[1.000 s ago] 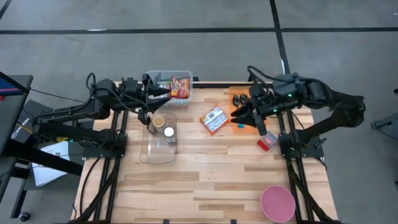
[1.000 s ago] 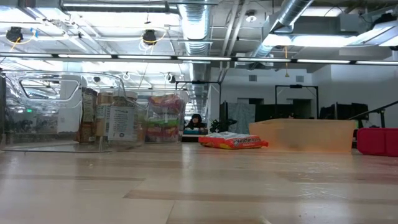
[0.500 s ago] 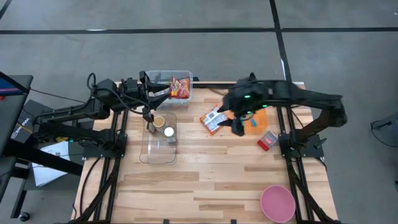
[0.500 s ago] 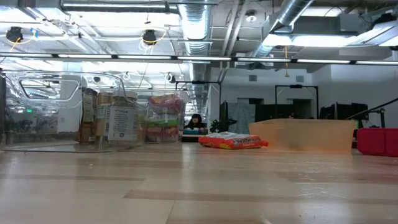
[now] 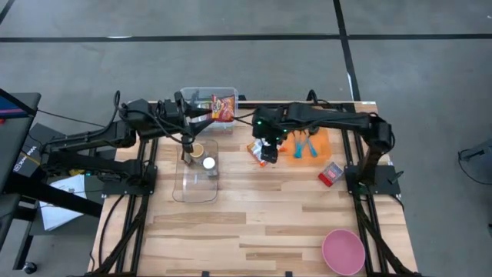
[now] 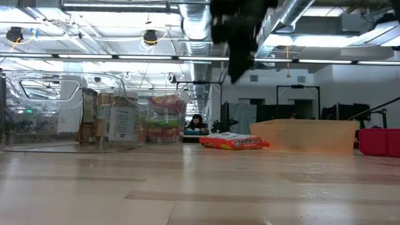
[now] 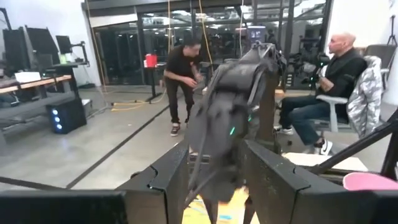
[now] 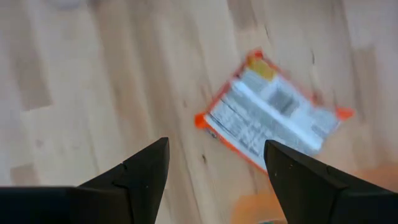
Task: Pick & Place Food Item
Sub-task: Put the orange noodle pack into the transparent container
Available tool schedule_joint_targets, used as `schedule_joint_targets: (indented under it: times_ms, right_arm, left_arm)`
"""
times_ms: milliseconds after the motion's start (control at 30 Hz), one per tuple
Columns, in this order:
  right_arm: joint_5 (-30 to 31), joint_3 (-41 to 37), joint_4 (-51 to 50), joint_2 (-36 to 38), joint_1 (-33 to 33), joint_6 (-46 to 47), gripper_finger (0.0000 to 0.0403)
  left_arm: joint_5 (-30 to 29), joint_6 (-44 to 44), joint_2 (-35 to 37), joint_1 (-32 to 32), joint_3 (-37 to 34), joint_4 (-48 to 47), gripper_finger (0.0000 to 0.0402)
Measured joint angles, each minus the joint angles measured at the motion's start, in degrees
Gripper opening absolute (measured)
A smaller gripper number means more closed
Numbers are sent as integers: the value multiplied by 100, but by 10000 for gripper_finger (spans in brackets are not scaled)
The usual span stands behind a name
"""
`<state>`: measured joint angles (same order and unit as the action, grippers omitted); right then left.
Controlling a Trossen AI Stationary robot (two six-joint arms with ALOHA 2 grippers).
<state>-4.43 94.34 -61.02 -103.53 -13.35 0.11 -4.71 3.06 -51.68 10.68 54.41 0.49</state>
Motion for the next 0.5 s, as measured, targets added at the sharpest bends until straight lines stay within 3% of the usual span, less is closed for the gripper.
schedule_joint_targets:
  times_ms: [267,500]
  right_arm:
    - [44,-375,289,-768,-391,1921,255]
    - [376,-355,498,-1010,-355,2325,255]
  left_arm:
    - [-254,121,0,-2,0,-31,143]
    - [-260,120,0,-1,0,-28,143]
